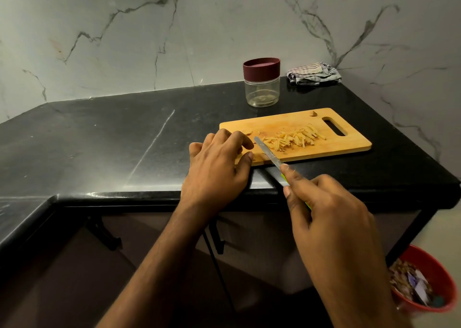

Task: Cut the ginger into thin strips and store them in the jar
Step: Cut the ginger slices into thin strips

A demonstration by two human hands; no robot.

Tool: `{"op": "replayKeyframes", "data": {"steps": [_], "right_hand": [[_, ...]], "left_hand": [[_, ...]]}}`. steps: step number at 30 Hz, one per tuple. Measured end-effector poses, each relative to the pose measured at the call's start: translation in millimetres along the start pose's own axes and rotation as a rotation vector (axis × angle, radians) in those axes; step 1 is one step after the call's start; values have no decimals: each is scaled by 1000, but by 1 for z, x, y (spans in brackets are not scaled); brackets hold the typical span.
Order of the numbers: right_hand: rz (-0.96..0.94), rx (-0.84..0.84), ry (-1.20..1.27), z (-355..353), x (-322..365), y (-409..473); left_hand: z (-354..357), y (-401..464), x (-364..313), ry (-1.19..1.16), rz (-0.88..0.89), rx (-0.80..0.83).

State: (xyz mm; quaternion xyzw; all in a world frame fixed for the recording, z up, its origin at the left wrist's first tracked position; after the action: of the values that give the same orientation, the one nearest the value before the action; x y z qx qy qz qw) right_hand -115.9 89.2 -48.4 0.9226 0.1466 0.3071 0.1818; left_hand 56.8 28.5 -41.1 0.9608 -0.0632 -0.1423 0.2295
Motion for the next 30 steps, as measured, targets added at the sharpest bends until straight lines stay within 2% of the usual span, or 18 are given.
{"op": "replayKeyframes", "data": {"steps": [30], "right_hand": [[-87, 27, 55, -5, 18, -8]], "left_hand": [[-2, 0, 0, -56, -23, -7]]}}
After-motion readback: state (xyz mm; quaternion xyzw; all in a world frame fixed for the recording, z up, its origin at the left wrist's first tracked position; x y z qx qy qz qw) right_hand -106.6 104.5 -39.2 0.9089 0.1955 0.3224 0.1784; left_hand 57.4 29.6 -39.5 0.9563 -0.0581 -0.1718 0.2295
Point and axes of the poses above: each hand's wrist, its own y-axis towards the middle knuckle, its own z-axis out of the palm, x = y × z, the point moved 6 cm from there along y, towards the middle knuckle, and after that the axes turned 5 degrees about x, right-handed, at the moved point
